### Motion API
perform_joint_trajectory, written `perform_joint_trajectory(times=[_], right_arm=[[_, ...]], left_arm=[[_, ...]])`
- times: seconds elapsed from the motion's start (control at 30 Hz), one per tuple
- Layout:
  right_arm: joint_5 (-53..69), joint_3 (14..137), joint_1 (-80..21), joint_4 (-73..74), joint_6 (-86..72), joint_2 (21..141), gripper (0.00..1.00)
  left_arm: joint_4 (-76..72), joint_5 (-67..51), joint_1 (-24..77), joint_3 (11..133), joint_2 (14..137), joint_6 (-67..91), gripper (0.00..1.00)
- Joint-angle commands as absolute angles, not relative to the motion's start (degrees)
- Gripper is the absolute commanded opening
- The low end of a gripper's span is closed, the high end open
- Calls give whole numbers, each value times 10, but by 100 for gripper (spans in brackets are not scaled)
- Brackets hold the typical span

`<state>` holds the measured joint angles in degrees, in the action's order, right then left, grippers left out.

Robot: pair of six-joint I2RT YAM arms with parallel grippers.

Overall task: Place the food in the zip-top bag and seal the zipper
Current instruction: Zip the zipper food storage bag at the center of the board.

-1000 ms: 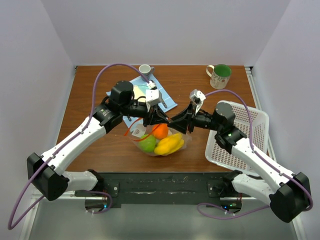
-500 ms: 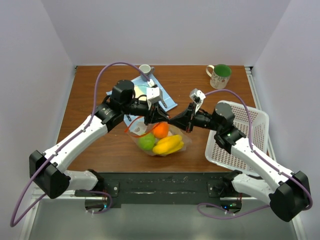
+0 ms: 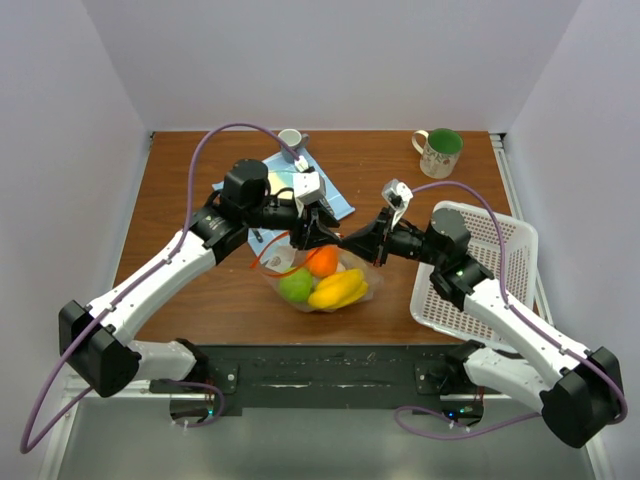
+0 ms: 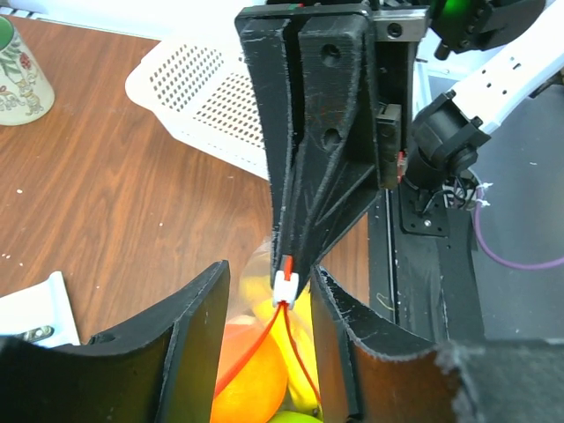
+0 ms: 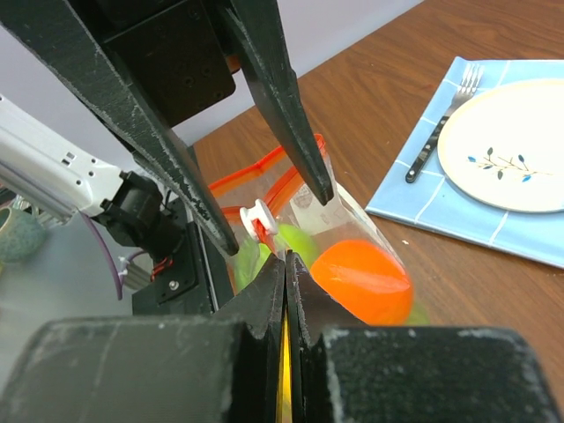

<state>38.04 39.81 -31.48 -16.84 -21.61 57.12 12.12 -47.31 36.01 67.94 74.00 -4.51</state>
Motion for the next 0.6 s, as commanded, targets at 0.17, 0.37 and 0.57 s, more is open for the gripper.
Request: perform_joint_trajectory(times=[0.17,0.37,0.57], right_arm=[[363,400,-317,-187,-214,555,0],[356,403,-317,-180,-211,558,0],[350,401,-317,-174,-209,557,0]], left_arm=[[128,-440,359,707,736,-55,42],[136,-442,359,709,744,-58,40],[123,-454,359,707,754,-47,41]])
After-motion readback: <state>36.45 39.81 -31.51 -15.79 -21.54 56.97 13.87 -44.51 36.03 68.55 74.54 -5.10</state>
